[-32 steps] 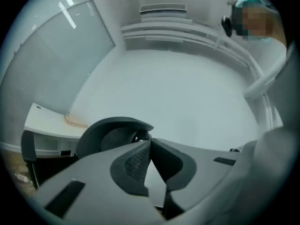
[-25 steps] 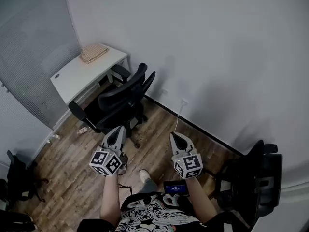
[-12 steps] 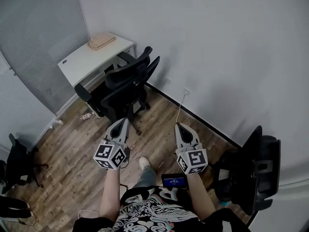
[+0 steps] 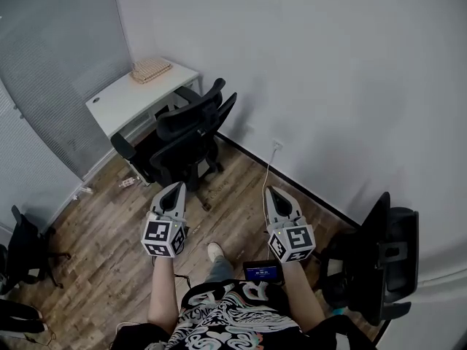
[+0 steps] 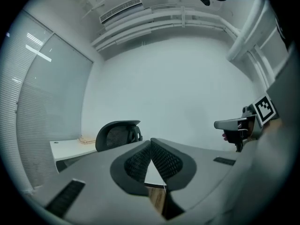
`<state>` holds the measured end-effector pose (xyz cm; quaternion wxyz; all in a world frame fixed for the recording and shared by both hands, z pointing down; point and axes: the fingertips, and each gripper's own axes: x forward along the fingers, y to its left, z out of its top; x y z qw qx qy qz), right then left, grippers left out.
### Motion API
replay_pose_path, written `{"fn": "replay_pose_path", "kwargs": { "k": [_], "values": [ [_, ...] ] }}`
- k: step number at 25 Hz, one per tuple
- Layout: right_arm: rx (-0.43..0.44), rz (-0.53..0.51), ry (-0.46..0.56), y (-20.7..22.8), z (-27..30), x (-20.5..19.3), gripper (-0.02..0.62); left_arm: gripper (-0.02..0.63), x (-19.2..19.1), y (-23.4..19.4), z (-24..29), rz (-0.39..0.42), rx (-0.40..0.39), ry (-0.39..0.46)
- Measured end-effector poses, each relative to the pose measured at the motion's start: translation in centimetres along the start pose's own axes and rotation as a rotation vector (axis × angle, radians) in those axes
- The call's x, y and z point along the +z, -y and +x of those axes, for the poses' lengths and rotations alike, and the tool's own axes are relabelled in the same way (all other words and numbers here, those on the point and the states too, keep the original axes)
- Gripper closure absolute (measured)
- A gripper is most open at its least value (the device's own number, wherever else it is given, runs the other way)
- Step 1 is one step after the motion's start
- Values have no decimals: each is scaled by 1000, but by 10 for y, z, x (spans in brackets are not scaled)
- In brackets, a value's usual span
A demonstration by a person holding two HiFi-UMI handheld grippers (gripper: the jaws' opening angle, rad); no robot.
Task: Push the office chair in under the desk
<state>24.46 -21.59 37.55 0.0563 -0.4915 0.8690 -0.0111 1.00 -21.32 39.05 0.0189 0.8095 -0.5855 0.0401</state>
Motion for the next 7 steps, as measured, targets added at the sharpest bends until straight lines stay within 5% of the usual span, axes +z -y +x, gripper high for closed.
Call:
{"fn": "replay_pose_path", "kwargs": {
  "k": [7],
  "values": [
    [2,7,-7,11,-2,-5,565,577,-6,-10,-3,17,44,-26]
  ]
}}
